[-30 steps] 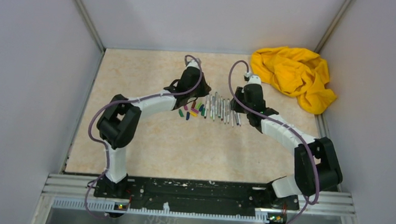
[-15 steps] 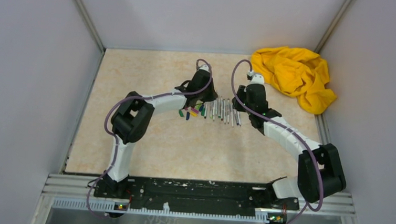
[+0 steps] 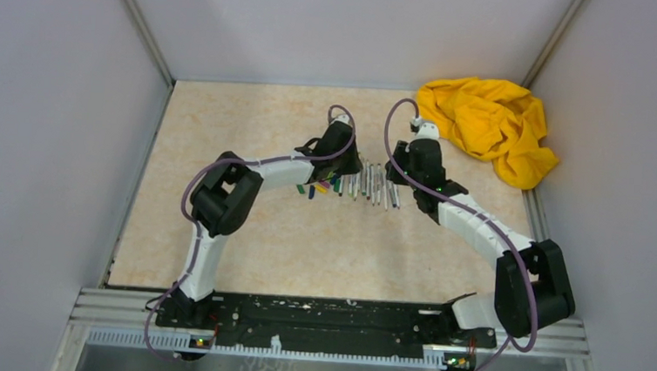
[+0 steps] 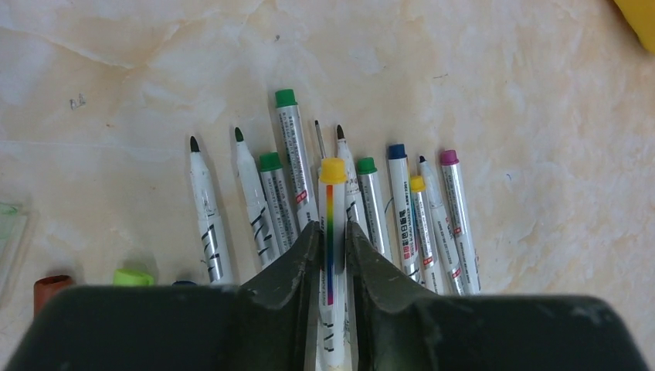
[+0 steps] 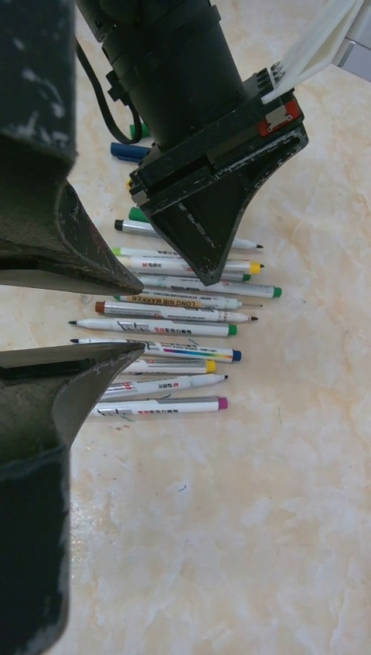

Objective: Open the pen caps

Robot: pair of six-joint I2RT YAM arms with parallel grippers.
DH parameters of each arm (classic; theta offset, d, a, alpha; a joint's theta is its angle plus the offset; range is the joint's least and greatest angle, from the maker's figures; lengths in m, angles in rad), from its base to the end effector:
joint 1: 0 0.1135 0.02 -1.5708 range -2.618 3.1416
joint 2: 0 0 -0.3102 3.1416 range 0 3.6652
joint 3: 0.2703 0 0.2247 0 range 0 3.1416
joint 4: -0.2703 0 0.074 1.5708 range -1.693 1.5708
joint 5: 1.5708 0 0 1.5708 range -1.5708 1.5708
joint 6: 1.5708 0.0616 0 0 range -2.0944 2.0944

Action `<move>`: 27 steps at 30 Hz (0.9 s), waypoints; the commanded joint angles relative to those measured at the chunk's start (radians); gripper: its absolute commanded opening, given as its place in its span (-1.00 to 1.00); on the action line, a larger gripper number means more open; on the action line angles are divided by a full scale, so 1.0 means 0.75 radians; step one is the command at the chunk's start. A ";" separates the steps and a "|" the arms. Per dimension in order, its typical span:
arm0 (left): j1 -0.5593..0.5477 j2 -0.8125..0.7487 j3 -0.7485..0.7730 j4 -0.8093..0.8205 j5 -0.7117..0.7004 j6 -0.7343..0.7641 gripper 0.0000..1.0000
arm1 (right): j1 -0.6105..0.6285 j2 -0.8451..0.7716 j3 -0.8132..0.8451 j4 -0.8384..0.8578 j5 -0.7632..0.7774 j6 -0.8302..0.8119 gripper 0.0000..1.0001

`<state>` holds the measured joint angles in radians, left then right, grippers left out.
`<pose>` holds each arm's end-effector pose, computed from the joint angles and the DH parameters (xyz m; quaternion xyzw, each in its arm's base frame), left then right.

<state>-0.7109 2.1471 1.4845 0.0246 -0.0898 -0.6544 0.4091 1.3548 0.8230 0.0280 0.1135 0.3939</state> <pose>0.3866 -0.3256 0.2071 0.0050 0.8925 -0.2523 0.3738 0.2679 0.1086 0.2931 0.0223 0.8598 0.1535 0.4864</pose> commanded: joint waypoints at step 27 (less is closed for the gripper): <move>-0.016 -0.557 -0.256 0.085 -0.481 0.275 0.98 | -0.010 -0.143 0.035 0.000 0.217 -0.212 -0.04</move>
<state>-0.7177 1.8980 1.3869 0.0044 -0.2760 -0.5812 0.4091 1.2953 0.8131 0.0116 0.1829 0.3046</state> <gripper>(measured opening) 0.937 0.455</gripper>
